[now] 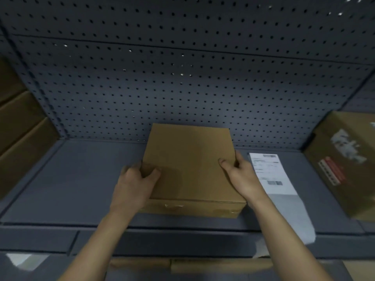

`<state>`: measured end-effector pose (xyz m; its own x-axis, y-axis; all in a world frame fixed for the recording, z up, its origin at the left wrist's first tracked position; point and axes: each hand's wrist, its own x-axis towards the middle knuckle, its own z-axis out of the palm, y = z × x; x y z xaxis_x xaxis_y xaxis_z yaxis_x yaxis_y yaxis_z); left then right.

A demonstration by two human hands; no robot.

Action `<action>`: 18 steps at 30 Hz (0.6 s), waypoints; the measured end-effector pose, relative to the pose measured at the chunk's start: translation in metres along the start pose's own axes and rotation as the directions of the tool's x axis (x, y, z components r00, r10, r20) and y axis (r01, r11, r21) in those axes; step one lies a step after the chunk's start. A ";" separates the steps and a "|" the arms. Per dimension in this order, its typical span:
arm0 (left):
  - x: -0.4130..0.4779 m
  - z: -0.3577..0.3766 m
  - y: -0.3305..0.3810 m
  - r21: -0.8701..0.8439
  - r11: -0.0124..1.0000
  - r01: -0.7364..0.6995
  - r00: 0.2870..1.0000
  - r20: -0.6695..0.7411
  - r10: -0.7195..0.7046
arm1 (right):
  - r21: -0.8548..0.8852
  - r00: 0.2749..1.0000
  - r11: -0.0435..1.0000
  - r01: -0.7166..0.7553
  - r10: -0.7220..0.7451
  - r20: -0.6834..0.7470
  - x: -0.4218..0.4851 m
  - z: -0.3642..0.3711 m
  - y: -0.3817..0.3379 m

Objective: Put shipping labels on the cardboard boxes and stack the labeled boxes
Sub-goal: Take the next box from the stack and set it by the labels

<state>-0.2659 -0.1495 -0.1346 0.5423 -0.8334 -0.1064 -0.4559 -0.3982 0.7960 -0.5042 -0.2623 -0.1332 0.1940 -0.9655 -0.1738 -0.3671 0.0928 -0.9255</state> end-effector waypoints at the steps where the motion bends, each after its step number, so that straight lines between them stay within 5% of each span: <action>1: -0.002 0.008 0.005 0.007 1.000 0.000 1.000 0.004 -0.001 | -0.003 1.000 1.000 0.004 -0.004 -0.006 0.002 -0.009 0.004; 18: 0.007 0.031 0.013 0.119 0.992 0.033 0.999 0.022 -0.036 | 0.010 1.000 1.000 -0.021 0.021 -0.017 0.023 -0.018 0.018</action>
<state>-0.2894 -0.1726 -0.1433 0.5430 -0.8267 -0.1477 -0.5187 -0.4685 0.7152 -0.5231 -0.2868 -0.1481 0.1706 -0.9674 -0.1872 -0.3621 0.1151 -0.9250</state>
